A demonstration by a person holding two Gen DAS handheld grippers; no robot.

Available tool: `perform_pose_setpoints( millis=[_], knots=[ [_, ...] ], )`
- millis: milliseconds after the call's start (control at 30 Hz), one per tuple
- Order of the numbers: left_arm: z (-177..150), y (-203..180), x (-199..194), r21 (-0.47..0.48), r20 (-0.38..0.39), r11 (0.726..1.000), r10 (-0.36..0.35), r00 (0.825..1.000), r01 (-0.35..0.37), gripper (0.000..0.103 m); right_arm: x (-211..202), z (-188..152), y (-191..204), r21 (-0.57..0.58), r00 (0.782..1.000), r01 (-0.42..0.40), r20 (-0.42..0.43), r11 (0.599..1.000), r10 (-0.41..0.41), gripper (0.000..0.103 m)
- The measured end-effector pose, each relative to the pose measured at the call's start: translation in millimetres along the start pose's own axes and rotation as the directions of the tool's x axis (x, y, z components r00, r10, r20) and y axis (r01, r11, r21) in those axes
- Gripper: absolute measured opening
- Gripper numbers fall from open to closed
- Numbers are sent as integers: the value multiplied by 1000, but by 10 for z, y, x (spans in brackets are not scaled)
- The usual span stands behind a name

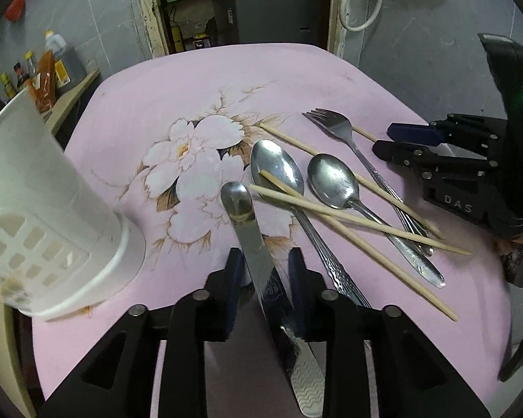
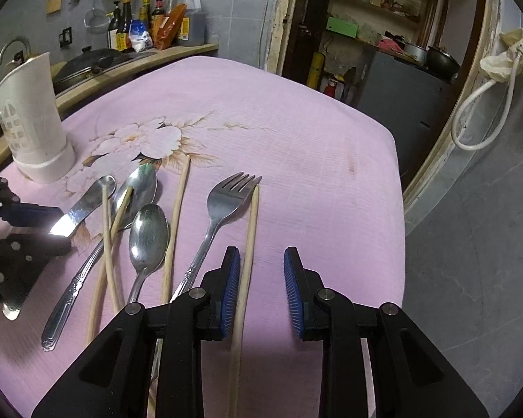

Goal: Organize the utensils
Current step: 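Grasp the silver knife with the left tool while the right tool grasps a wooden chopstick, then lift the knife with the left tool while the right tool carries the chopstick over the holder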

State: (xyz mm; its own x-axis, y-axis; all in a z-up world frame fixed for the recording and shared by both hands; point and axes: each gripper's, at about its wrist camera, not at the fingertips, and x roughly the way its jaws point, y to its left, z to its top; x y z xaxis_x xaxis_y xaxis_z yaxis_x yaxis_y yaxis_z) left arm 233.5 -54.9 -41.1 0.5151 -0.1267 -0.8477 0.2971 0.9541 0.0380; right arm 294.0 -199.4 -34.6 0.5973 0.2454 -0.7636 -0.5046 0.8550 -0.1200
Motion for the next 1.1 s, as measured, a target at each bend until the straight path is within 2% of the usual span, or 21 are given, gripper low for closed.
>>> perform_pose_setpoints(
  millis=[67, 200, 300, 400, 433, 567, 600, 633, 700, 733, 767, 833, 967, 1033, 1100],
  knots=[
    [31, -49, 48, 26, -9, 999, 33, 999, -33, 32, 0, -3, -14, 7, 1000, -7, -1, 1000, 7, 25],
    [62, -138, 171, 77, -27, 994, 85, 996, -83, 34, 2, -9, -32, 11, 1000, -13, -6, 1000, 13, 28],
    [45, -64, 205, 63, -37, 996, 71, 997, -69, 33, 24, 6, -38, 5, 1000, -7, -15, 1000, 7, 33],
    [63, 73, 198, 50, -31, 997, 53, 998, -52, 22, 71, 47, -22, -23, 999, 5, -33, 1000, -6, 38],
    [54, 109, 186, 44, -28, 998, 49, 998, -48, 21, 91, 64, -20, -29, 999, 7, -39, 1000, -8, 40],
    [-2, 218, 115, 34, -6, 999, 6, 1000, -5, 18, 178, 169, -24, -41, 997, -4, -83, 999, 1, 40],
    [5, 231, 103, 33, -2, 999, -1, 1000, 1, 17, 184, 178, -22, -47, 996, -8, -89, 999, 4, 38],
    [-14, 256, 85, 30, 2, 999, -11, 1000, 11, 16, 190, 187, -18, -54, 995, -28, -97, 998, 22, 29],
    [-60, 295, 43, 22, 13, 999, -38, 999, 37, 14, 196, 202, -8, -60, 992, -61, -115, 996, 54, 19],
    [-91, 293, 16, 20, 15, 999, -45, 999, 45, 12, 192, 205, 28, -80, 991, -66, -122, 995, 56, 9],
    [-118, 322, -9, 18, 18, 998, -54, 998, 54, 11, 190, 209, 68, -91, 990, -70, -131, 993, 58, 6],
    [-155, 347, -64, 9, 21, 997, -71, 997, 71, 11, 177, 215, 94, -96, 989, -64, -136, 993, 51, 4],
    [-249, 498, -136, 10, 25, 995, -95, 995, 95, 11, 82, 140, -77, 55, 981, -154, -113, 986, 160, 3],
    [-273, 541, -148, 8, 16, 995, -103, 995, 103, 11, 17, 71, -115, 101, 978, -179, -94, 979, 188, 3],
    [-284, 539, -168, 8, 7, 995, -98, 995, 98, 12, -77, 3, -100, 107, 980, -175, -74, 979, 183, 3]
  ],
)
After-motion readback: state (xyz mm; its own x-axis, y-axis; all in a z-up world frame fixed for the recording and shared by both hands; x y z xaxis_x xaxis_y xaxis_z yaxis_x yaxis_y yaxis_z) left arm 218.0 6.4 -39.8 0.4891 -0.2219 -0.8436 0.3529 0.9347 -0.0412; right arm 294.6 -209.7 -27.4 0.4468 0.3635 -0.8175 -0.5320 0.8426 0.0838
